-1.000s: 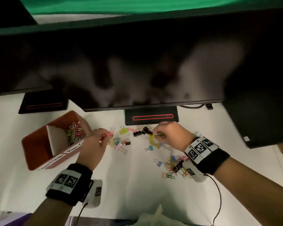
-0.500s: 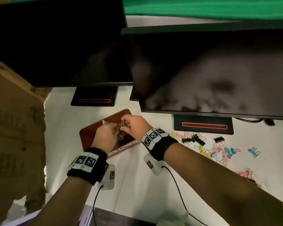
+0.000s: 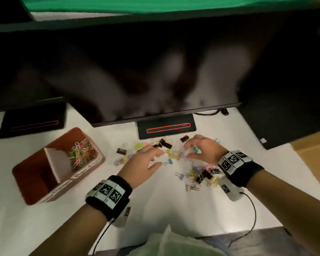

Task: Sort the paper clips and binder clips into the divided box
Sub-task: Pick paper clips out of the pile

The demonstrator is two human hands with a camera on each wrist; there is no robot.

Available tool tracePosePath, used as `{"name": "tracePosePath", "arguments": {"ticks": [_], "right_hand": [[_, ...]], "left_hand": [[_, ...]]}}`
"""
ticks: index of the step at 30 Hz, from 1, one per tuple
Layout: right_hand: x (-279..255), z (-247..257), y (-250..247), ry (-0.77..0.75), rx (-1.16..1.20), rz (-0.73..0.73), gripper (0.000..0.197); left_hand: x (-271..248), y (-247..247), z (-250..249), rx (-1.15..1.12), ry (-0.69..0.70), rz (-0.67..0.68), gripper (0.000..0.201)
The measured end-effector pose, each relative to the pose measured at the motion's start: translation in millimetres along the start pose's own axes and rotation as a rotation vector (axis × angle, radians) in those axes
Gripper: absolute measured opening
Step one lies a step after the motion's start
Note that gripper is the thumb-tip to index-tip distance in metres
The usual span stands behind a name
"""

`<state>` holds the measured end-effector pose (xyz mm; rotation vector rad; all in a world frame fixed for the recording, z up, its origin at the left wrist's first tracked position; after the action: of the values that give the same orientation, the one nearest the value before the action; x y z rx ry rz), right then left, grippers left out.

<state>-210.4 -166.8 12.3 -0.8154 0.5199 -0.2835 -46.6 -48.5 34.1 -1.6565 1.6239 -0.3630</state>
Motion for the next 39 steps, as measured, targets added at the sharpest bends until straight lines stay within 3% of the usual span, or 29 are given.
{"name": "tracePosePath", "arguments": {"ticks": [3,6,11,16,21,26,29,32,35,37,39], "right_hand": [[-45.2,-42.6,10.3,0.098,0.009,0.116,0.047],[-69.9,-62.4,29.6,0.053,0.021,0.200,0.049],[-71.9,-72.6,44.0,-0.020,0.057,0.170,0.034],[-66.5,-78.7,44.8,-0.073,0.106,0.132,0.024],[-71.7,-95.4,9.7,-0.107,0.186,-0.077,0.018],[-71.0,-125.6,-7.5,-0.038,0.165,-0.199,0.025],[-70.8,-118.8,-7.1,-0.043,0.080,-0.180,0.039],[-67.9,-91.7,10.0,-0.162,0.052,-0.061,0.044],[-62.1,-73.6,38.5,-0.232,-0.028,0.113,0.046],[-58.7,-71.5,48.6,-0.217,-0.073,0.146,0.044],[-56.5,-71.3,50.4,-0.192,-0.043,0.130,0.041]], "left_hand": [[11.3,54.2,-31.1,0.064,0.034,0.133,0.031],[18.8,102.5,-50.3,0.162,0.033,0.212,0.035],[27.2,145.6,-61.7,0.266,-0.003,0.161,0.040],[38.2,148.5,-65.0,0.180,-0.075,0.096,0.015],[39.3,116.1,-57.7,-0.104,-0.160,0.118,0.006],[38.3,82.6,-29.0,-0.151,-0.300,-0.073,0.004],[33.5,82.5,-21.9,-0.029,-0.299,-0.135,0.013],[23.9,86.8,-28.7,0.089,-0.227,-0.214,0.029],[17.7,110.7,-43.5,0.161,-0.135,-0.077,0.027],[18.3,126.7,-44.8,0.201,-0.133,0.001,0.026],[22.2,132.7,-40.7,0.199,-0.150,-0.004,0.020]]}}
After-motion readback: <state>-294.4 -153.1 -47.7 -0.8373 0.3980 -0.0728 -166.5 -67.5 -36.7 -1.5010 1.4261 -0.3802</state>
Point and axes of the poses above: each hand's wrist, its own x-axis towards the middle knuckle, its own y-axis out of the palm, z = x × y, the point moved 7 cm from there along x, towards the middle knuckle, and after that the axes turned 13 degrees about -y, right-handed, at the moved point
